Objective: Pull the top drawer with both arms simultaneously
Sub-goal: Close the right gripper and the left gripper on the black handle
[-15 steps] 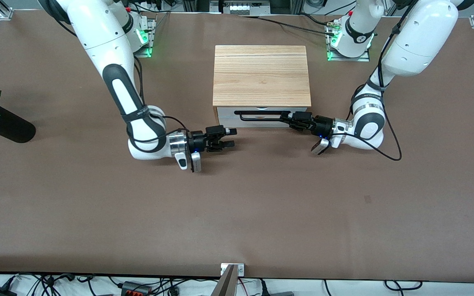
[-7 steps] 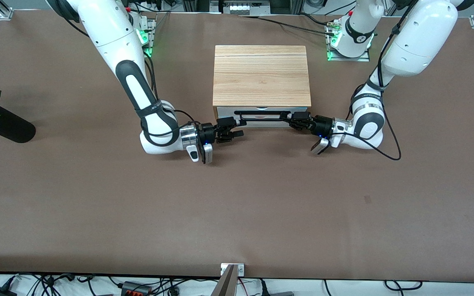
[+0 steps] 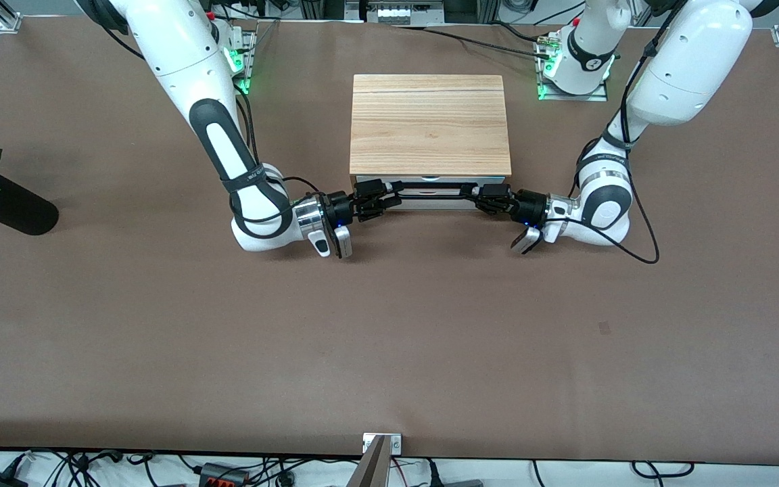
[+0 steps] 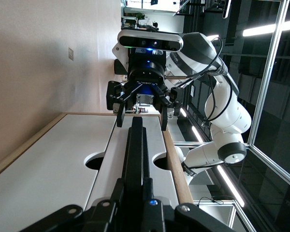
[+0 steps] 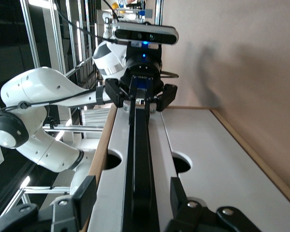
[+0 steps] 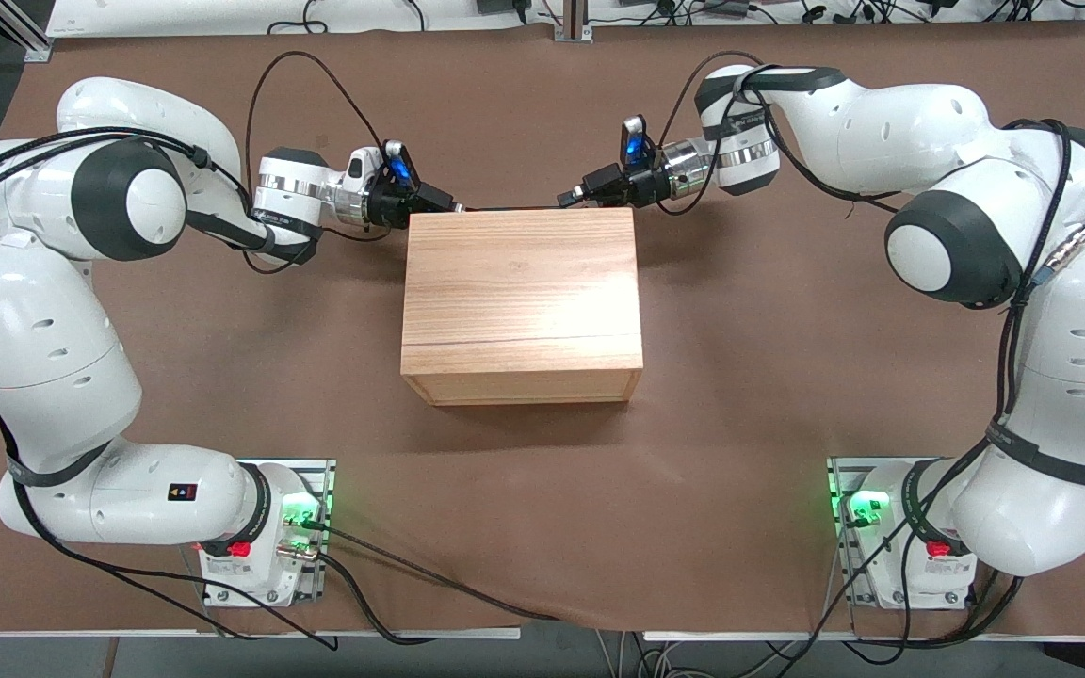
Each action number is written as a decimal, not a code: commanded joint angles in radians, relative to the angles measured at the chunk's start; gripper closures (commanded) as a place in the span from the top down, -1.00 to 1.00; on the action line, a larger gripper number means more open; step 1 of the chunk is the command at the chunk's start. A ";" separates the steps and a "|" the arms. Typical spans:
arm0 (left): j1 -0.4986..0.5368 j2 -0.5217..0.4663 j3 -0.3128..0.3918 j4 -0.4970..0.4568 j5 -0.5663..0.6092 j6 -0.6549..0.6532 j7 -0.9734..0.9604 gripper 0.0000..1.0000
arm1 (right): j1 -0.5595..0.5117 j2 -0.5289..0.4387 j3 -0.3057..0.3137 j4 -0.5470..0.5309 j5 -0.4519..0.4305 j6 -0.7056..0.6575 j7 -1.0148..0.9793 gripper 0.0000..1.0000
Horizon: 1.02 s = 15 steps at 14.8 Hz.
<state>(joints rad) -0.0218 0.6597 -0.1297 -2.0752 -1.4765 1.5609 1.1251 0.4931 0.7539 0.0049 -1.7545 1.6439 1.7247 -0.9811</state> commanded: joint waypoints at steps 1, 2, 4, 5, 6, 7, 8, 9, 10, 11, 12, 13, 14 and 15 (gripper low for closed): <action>0.002 -0.006 -0.007 -0.020 -0.022 0.005 0.018 -0.99 | -0.010 -0.036 0.000 -0.036 -0.027 -0.014 0.015 0.13; 0.002 -0.008 -0.007 -0.019 -0.022 0.005 0.016 -0.98 | -0.010 -0.036 0.001 -0.036 -0.027 -0.014 0.015 0.07; 0.005 -0.008 -0.007 -0.019 -0.022 0.004 0.018 -0.98 | -0.010 -0.036 0.000 -0.036 -0.027 -0.011 0.015 -0.07; 0.006 -0.008 -0.007 -0.019 -0.022 0.004 0.018 -0.98 | -0.008 -0.036 0.001 -0.034 -0.029 -0.008 0.015 -0.09; 0.010 -0.009 -0.007 -0.019 -0.022 0.004 0.018 -0.98 | -0.004 -0.036 0.001 -0.036 -0.027 -0.002 0.015 -0.19; 0.010 -0.008 -0.007 -0.019 -0.022 0.002 0.018 -0.99 | -0.002 -0.036 0.001 -0.034 -0.027 0.000 0.015 -0.20; 0.010 -0.008 -0.007 -0.019 -0.022 0.004 0.018 -0.98 | -0.001 -0.036 0.001 -0.031 -0.029 0.004 0.015 -0.24; 0.010 -0.009 -0.007 -0.019 -0.022 0.002 0.018 -0.98 | -0.001 -0.036 0.001 -0.031 -0.027 0.006 0.015 -0.33; 0.011 -0.009 -0.007 -0.019 -0.022 0.004 0.018 -0.98 | 0.001 -0.034 0.001 -0.031 -0.027 0.012 0.015 -0.35; 0.010 -0.009 -0.007 -0.019 -0.022 0.004 0.018 -0.99 | 0.001 -0.034 0.001 -0.028 -0.027 0.021 0.015 -0.35; 0.010 -0.009 -0.007 -0.019 -0.022 0.004 0.018 -0.98 | 0.001 -0.034 0.003 -0.028 -0.027 0.029 0.016 -0.51; 0.010 -0.009 -0.007 -0.017 -0.022 0.004 0.018 -0.98 | 0.004 -0.033 0.003 -0.028 -0.026 0.039 0.015 -0.60; 0.010 -0.009 -0.007 -0.017 -0.022 0.004 0.018 -0.99 | 0.007 -0.033 0.004 -0.028 -0.026 0.044 0.015 -0.62; 0.010 -0.009 -0.007 -0.016 -0.022 0.004 0.018 -0.98 | 0.008 -0.033 0.004 -0.028 -0.026 0.046 0.015 -0.71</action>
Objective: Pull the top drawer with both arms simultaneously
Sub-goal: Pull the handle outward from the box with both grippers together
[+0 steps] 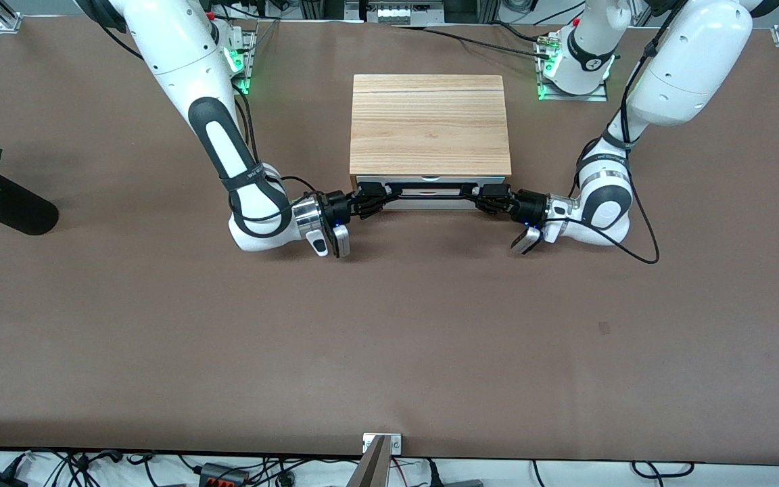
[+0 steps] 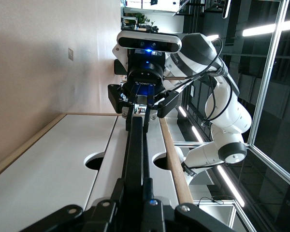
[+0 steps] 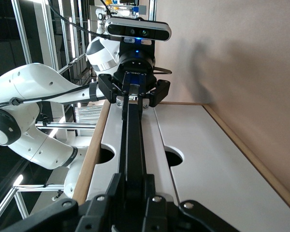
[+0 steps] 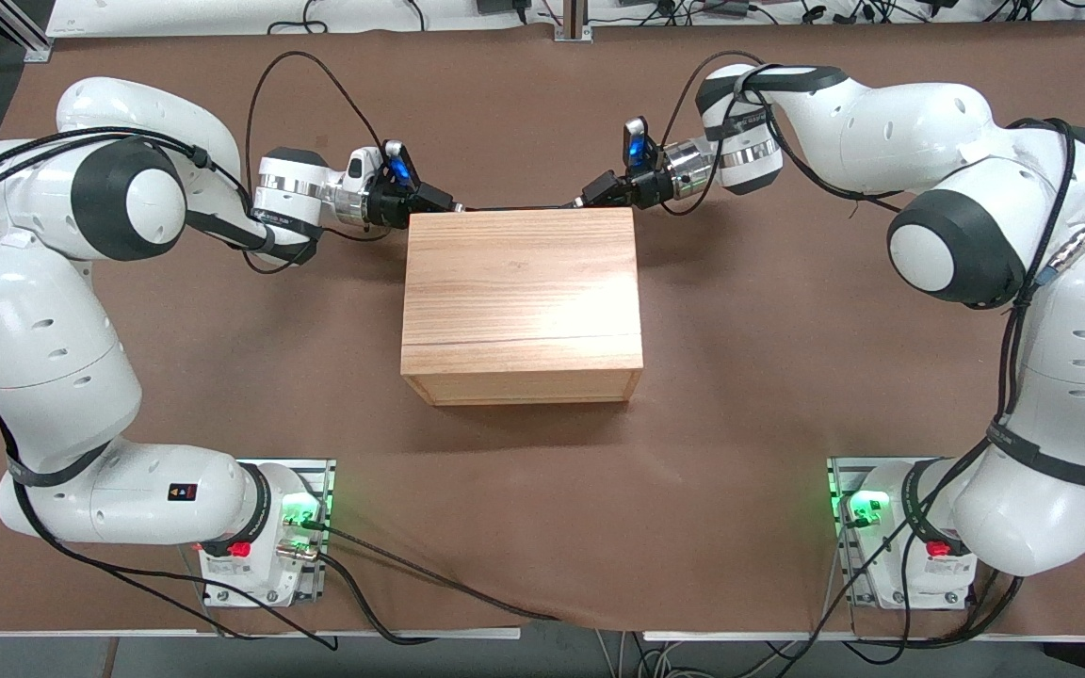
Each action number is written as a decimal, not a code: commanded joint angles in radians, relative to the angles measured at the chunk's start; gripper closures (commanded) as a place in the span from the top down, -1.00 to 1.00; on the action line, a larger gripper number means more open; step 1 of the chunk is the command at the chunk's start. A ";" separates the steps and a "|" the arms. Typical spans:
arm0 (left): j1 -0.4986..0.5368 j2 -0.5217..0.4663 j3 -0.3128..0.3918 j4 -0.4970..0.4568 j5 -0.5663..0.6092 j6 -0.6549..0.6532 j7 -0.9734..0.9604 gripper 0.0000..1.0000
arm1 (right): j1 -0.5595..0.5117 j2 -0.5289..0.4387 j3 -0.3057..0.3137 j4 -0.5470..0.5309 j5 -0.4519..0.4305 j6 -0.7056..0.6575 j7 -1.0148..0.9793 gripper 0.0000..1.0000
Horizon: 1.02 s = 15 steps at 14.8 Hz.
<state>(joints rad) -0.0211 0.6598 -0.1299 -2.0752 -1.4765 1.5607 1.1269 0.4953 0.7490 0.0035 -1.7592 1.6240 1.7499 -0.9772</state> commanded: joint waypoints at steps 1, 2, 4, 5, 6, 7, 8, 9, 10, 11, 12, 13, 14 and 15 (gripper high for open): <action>0.009 -0.009 -0.007 -0.016 -0.022 0.004 0.016 -0.98 | 0.005 -0.028 0.006 -0.020 -0.006 0.019 0.011 -0.74; 0.009 -0.011 -0.007 -0.016 -0.022 0.004 0.016 -0.99 | 0.003 -0.028 0.006 -0.017 -0.004 0.019 0.011 -0.78; 0.010 -0.011 -0.005 -0.016 -0.022 0.002 0.016 -0.98 | 0.003 -0.028 0.006 -0.014 0.000 0.019 0.011 -0.83; 0.010 -0.012 -0.007 -0.016 -0.022 0.002 0.014 -0.99 | 0.002 -0.028 0.006 -0.003 0.002 0.019 0.012 -0.84; 0.010 -0.012 -0.005 -0.014 -0.021 0.002 0.014 -0.99 | 0.000 -0.028 0.006 0.001 0.005 0.020 0.021 -0.84; 0.010 -0.011 -0.007 -0.011 -0.022 0.002 0.013 -0.98 | 0.002 -0.028 0.006 0.009 0.007 0.022 0.040 -0.84; 0.010 -0.011 -0.007 -0.008 -0.022 0.002 0.008 -0.98 | -0.001 -0.025 0.006 0.020 0.007 0.028 0.043 -0.84; 0.009 -0.011 -0.007 -0.003 -0.022 0.004 0.002 -0.98 | -0.003 -0.025 0.006 0.021 0.007 0.031 0.046 -0.84; 0.007 -0.009 -0.005 0.015 -0.022 0.004 -0.001 -0.98 | -0.004 -0.023 0.004 0.033 0.007 0.033 0.046 -0.85; 0.006 -0.003 -0.005 0.027 -0.022 0.005 -0.005 -0.98 | -0.008 -0.022 0.004 0.046 0.007 0.043 0.048 -0.85; 0.006 0.007 -0.005 0.053 -0.022 0.007 -0.021 -0.99 | -0.008 -0.022 0.004 0.056 0.007 0.060 0.058 -0.85; 0.004 0.021 -0.005 0.079 -0.022 0.007 -0.038 -0.98 | -0.009 -0.017 0.004 0.070 0.005 0.071 0.075 -0.86; 0.001 0.032 -0.005 0.099 -0.025 0.008 -0.048 -0.98 | -0.009 -0.013 0.003 0.084 0.005 0.077 0.077 -0.89; 0.000 0.044 -0.005 0.122 -0.028 0.010 -0.061 -0.99 | -0.015 -0.005 0.001 0.104 0.005 0.086 0.077 -0.89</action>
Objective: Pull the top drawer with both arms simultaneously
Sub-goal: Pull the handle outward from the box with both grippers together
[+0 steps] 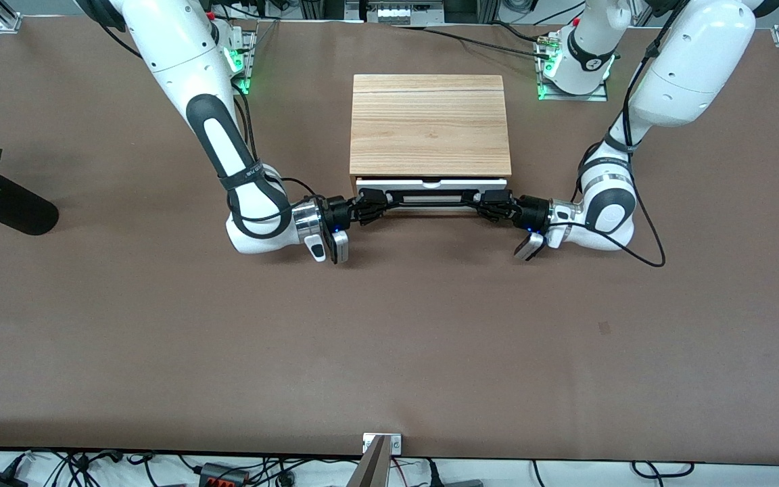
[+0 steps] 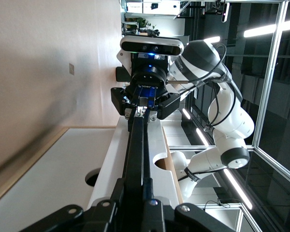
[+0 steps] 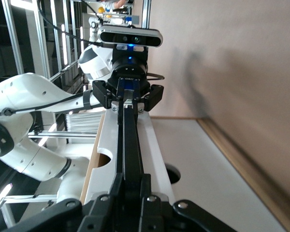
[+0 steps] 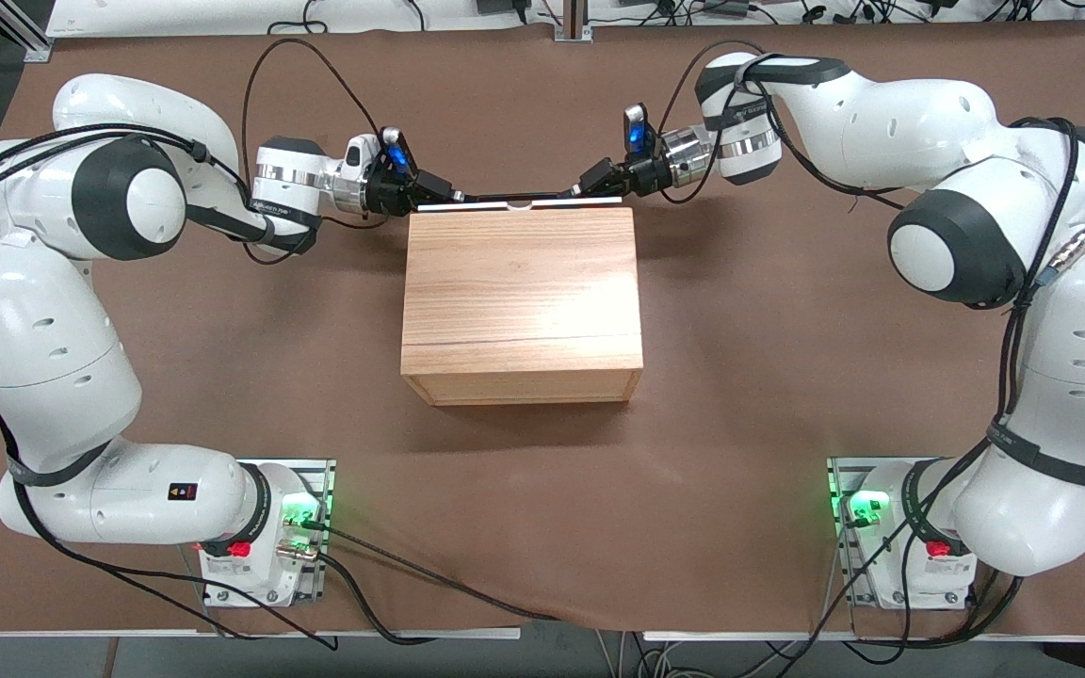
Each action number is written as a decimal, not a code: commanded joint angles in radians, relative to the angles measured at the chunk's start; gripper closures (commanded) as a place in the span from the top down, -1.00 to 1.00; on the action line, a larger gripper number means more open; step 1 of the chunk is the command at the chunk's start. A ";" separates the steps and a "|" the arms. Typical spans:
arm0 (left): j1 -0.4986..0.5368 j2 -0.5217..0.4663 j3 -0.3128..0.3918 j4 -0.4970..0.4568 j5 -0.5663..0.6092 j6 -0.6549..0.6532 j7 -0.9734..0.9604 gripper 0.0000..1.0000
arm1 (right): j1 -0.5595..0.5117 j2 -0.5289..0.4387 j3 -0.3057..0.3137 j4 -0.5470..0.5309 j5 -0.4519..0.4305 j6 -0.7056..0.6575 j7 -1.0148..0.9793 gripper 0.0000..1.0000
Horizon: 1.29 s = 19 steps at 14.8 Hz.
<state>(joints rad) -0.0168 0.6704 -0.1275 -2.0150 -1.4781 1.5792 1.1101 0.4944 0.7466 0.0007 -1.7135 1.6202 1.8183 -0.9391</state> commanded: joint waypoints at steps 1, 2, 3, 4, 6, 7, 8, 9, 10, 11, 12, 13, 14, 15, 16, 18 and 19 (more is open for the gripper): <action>-0.005 0.044 -0.008 0.080 -0.027 0.007 -0.050 -0.98 | -0.026 0.002 0.005 0.077 0.009 0.022 0.040 -0.89; -0.008 0.052 -0.008 0.099 -0.027 0.028 -0.053 -0.98 | -0.031 0.005 0.005 0.096 0.012 0.036 0.040 -0.89; -0.008 0.064 -0.008 0.122 -0.028 0.045 -0.064 -0.98 | -0.033 0.007 0.005 0.112 0.024 0.054 0.040 -0.89; -0.009 0.083 -0.008 0.152 -0.028 0.051 -0.081 -0.98 | -0.037 0.008 0.005 0.124 0.056 0.073 0.039 -0.88; -0.011 0.119 -0.008 0.209 -0.031 0.053 -0.095 -0.98 | -0.037 0.011 0.005 0.141 0.089 0.116 0.040 -0.88; -0.011 0.136 -0.008 0.234 -0.031 0.055 -0.104 -0.98 | -0.039 0.016 0.005 0.156 0.101 0.130 0.040 -0.88; -0.011 0.149 -0.008 0.261 -0.031 0.055 -0.114 -0.98 | -0.039 0.025 0.005 0.172 0.121 0.133 0.039 -0.88; -0.011 0.161 -0.008 0.283 -0.031 0.065 -0.125 -0.98 | -0.040 0.033 0.004 0.187 0.142 0.139 0.039 -0.88; -0.011 0.162 -0.008 0.295 -0.031 0.080 -0.130 -0.98 | -0.040 0.036 0.005 0.193 0.147 0.156 0.039 -0.88; -0.011 0.163 -0.008 0.298 -0.031 0.087 -0.140 -0.98 | -0.040 0.037 0.005 0.195 0.156 0.173 0.039 -0.88; -0.011 0.163 -0.008 0.297 -0.031 0.088 -0.145 -0.98 | -0.037 0.040 0.005 0.195 0.174 0.179 0.033 -0.89; -0.015 0.163 -0.009 0.297 -0.033 0.088 -0.147 -0.95 | -0.033 0.046 0.005 0.196 0.182 0.180 0.030 -0.90; -0.017 0.163 -0.009 0.297 -0.034 0.088 -0.148 -0.65 | -0.033 0.046 0.005 0.196 0.184 0.182 0.029 -0.90; -0.018 0.163 -0.008 0.295 -0.036 0.088 -0.154 0.46 | -0.033 0.046 0.005 0.196 0.184 0.180 0.029 -0.91; -0.019 0.163 -0.008 0.289 -0.036 0.088 -0.150 0.99 | -0.031 0.046 0.005 0.196 0.185 0.180 0.029 -0.90; -0.017 0.158 -0.008 0.285 -0.036 0.087 -0.153 1.00 | -0.031 0.046 0.005 0.196 0.184 0.179 0.026 -0.81; -0.017 0.156 -0.008 0.285 -0.036 0.087 -0.154 1.00 | -0.034 0.046 0.005 0.198 0.178 0.176 0.017 -0.11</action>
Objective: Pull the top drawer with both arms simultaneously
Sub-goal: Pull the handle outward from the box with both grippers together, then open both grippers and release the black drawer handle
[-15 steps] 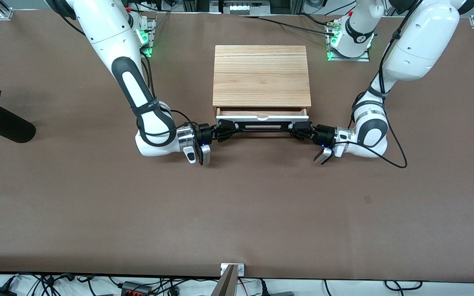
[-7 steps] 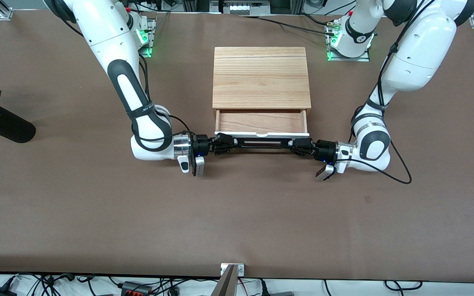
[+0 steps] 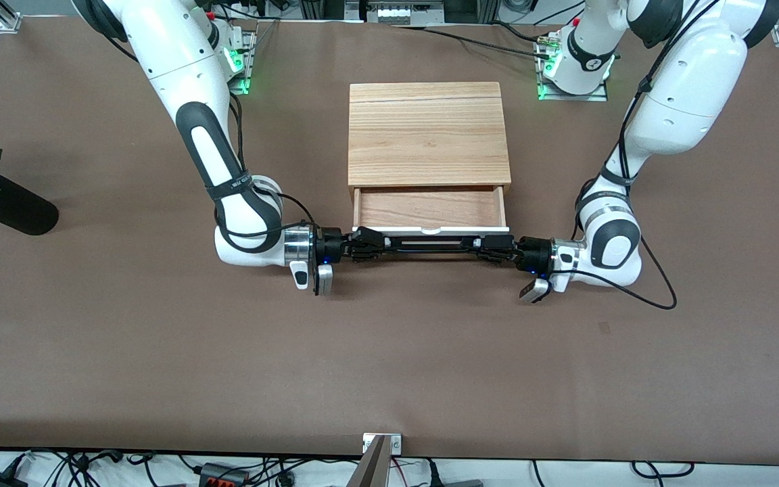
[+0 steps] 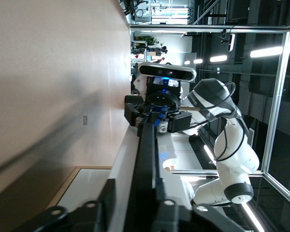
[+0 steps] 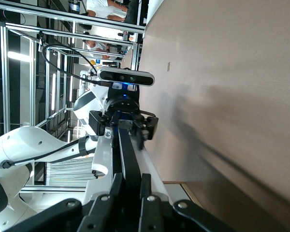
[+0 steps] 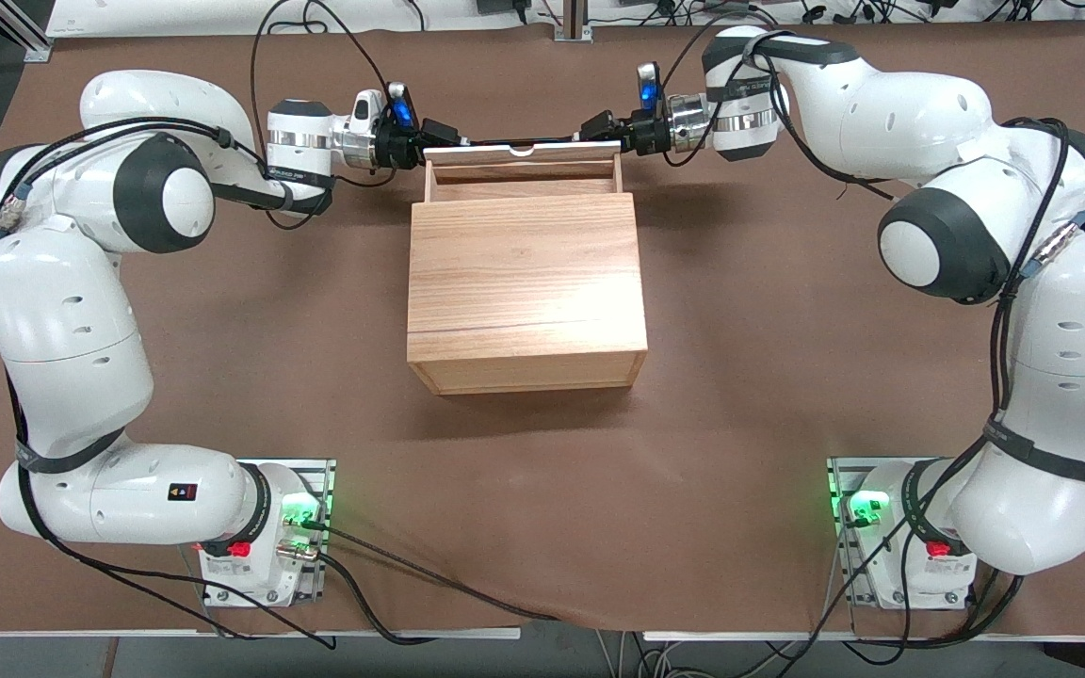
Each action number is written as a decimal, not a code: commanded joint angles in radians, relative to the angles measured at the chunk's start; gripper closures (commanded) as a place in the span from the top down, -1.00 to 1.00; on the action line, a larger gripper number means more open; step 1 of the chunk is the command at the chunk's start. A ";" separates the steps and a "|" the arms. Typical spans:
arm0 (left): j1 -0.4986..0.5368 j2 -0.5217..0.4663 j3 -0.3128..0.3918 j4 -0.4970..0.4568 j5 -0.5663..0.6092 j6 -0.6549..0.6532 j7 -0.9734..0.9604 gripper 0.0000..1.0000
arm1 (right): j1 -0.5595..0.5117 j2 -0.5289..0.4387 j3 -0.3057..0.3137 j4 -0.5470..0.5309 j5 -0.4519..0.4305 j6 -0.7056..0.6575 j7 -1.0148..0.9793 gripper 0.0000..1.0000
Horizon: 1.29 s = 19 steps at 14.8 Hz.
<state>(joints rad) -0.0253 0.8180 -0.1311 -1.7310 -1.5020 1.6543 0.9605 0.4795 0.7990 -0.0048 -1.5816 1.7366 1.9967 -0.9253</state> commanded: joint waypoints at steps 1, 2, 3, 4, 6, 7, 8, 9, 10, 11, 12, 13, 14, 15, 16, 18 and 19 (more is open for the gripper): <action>-0.008 0.006 -0.004 0.001 -0.012 0.012 -0.006 1.00 | -0.025 -0.006 0.009 0.066 0.057 -0.006 -0.004 0.29; -0.007 0.003 -0.004 0.001 -0.012 0.012 -0.006 1.00 | -0.027 -0.007 0.009 0.066 0.054 -0.007 0.000 0.36; -0.007 0.001 -0.004 0.001 -0.012 0.012 -0.006 1.00 | -0.031 -0.007 0.009 0.069 0.050 -0.007 0.005 0.56; -0.005 0.001 -0.004 0.004 -0.012 0.012 -0.006 1.00 | -0.032 -0.007 0.009 0.083 0.043 -0.007 0.013 0.59; 0.001 -0.002 -0.004 0.005 -0.006 0.012 -0.014 1.00 | -0.042 -0.010 0.009 0.092 0.005 -0.007 0.072 0.65; 0.002 -0.014 -0.002 0.007 -0.001 0.012 -0.031 1.00 | -0.050 -0.012 0.009 0.092 -0.032 -0.009 0.120 0.65; 0.004 -0.028 0.004 0.008 0.005 0.012 -0.064 1.00 | -0.062 -0.018 0.009 0.094 -0.075 -0.009 0.164 0.66; 0.004 -0.051 0.010 0.010 0.012 0.012 -0.097 1.00 | -0.071 -0.021 0.009 0.092 -0.109 -0.010 0.196 0.71; 0.004 -0.074 0.014 0.011 0.029 0.013 -0.133 1.00 | -0.082 -0.021 0.009 0.092 -0.156 -0.010 0.227 0.72; 0.005 -0.098 0.019 0.014 0.061 0.016 -0.169 1.00 | -0.093 -0.023 0.009 0.092 -0.201 -0.010 0.258 0.77; 0.005 -0.120 0.028 0.028 0.100 0.016 -0.204 1.00 | -0.102 -0.030 0.009 0.094 -0.238 -0.010 0.293 0.80; 0.005 -0.132 0.043 0.066 0.141 0.021 -0.254 1.00 | -0.107 -0.035 0.009 0.094 -0.276 -0.010 0.333 0.86; 0.005 -0.151 0.050 0.097 0.213 0.022 -0.320 1.00 | -0.114 -0.046 0.009 0.092 -0.334 -0.010 0.373 0.90; 0.005 -0.160 0.057 0.132 0.302 0.024 -0.374 1.00 | -0.122 -0.053 0.009 0.092 -0.383 -0.009 0.390 0.96; 0.008 -0.163 0.062 0.187 0.409 0.021 -0.423 1.00 | -0.125 -0.069 0.003 0.092 -0.428 -0.006 0.413 1.00; 0.012 -0.193 0.064 0.247 0.626 0.013 -0.532 1.00 | -0.127 -0.081 -0.041 0.092 -0.534 -0.012 0.463 1.00; 0.012 -0.206 0.064 0.278 0.723 0.006 -0.592 1.00 | -0.139 -0.101 -0.044 0.092 -0.564 -0.031 0.482 1.00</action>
<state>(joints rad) -0.0062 0.6355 -0.0737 -1.5123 -0.9374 1.6703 0.4708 0.3565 0.7387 -0.0346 -1.4762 1.2392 1.9908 -0.4888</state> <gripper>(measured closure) 0.000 0.000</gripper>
